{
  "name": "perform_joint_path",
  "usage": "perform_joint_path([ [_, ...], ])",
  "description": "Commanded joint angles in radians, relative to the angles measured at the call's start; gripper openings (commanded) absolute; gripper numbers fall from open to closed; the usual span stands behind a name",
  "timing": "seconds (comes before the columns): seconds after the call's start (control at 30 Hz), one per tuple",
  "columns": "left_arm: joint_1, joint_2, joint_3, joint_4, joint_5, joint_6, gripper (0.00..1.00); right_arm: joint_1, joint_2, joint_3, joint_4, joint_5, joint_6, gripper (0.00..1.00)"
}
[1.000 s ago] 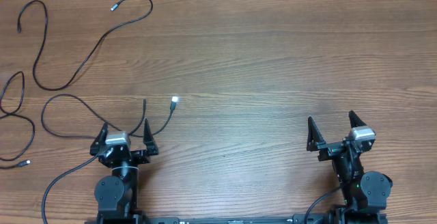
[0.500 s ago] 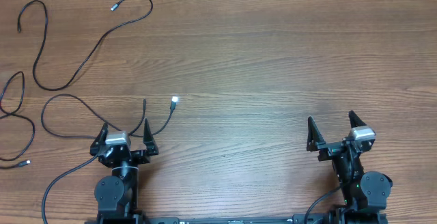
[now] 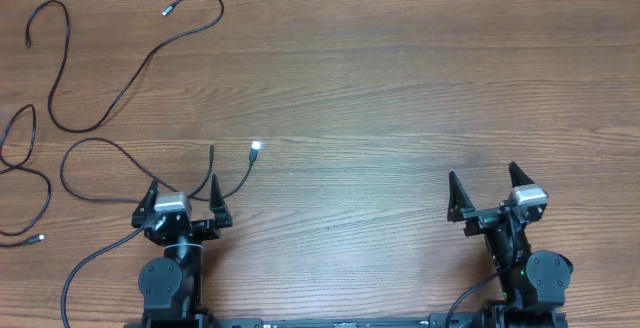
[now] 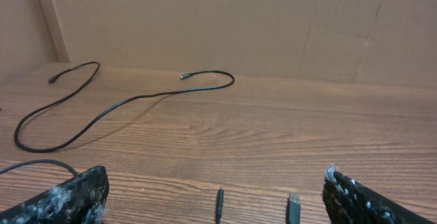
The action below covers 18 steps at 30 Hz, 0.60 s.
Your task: Untangle cables
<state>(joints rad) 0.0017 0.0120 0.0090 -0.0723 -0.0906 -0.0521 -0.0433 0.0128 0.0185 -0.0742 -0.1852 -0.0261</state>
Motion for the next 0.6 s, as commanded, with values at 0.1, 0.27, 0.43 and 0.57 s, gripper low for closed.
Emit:
perform_joint_path([
  [0.1,0.005,-0.008,-0.004,0.001,-0.002,-0.007,1.0,0.006,-0.01,-0.01,-0.003,0.056,0.003,1.0],
  [0.27,0.005,-0.008,-0.004,0.001,-0.002,-0.007,1.0,0.02,-0.01,-0.01,-0.009,0.098,0.003,1.0],
  [0.43,0.005,-0.008,-0.004,0.001,-0.002,-0.007,1.0,0.027,-0.01,-0.01,-0.01,0.123,0.002,1.0],
  [0.57,0.005,-0.008,-0.004,0.001,-0.002,-0.007,0.99,0.027,-0.01,-0.01,-0.01,0.117,0.002,1.0],
])
